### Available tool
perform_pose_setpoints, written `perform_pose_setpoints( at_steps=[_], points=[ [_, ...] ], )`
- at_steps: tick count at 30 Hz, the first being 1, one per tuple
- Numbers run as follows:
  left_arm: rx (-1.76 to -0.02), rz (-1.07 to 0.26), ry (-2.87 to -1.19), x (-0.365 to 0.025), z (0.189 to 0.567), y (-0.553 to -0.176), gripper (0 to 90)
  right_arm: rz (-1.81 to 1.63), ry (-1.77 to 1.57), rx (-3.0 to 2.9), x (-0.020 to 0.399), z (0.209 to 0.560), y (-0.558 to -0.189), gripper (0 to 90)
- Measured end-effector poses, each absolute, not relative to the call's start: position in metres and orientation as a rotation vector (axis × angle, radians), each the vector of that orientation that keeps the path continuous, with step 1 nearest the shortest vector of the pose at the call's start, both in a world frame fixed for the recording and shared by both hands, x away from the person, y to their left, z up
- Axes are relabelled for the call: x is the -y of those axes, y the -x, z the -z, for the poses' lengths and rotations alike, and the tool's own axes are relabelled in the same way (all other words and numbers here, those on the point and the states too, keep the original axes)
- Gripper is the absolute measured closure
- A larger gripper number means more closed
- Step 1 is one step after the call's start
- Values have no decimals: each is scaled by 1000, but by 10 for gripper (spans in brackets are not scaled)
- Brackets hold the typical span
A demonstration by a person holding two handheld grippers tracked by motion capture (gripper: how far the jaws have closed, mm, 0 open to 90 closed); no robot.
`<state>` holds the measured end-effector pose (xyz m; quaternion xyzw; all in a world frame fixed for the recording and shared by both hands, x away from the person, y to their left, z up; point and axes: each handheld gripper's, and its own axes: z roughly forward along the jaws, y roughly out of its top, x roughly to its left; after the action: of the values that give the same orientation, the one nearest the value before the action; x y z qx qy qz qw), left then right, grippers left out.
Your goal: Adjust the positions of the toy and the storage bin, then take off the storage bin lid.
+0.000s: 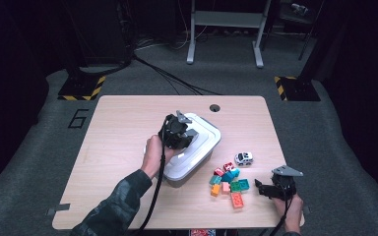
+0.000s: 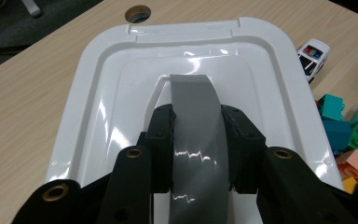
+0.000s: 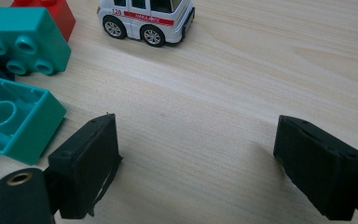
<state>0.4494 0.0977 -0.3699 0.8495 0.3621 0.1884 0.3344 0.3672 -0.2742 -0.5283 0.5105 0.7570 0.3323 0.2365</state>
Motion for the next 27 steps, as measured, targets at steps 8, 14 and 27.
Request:
perform_pose_setpoints(
  at_steps=[8,14,27],
  points=[
    [-943,-506,-2209,-97,371,-449,663,-912,-1406,-2074,274,528,-367,132],
    [-930,-510,-2207,-98,372,-448,663,-911,-1396,-2076,274,528,-367,132],
    [-908,-504,-2194,-102,366,-445,663,-913,-1405,-2075,274,528,-367,133]
  ],
)
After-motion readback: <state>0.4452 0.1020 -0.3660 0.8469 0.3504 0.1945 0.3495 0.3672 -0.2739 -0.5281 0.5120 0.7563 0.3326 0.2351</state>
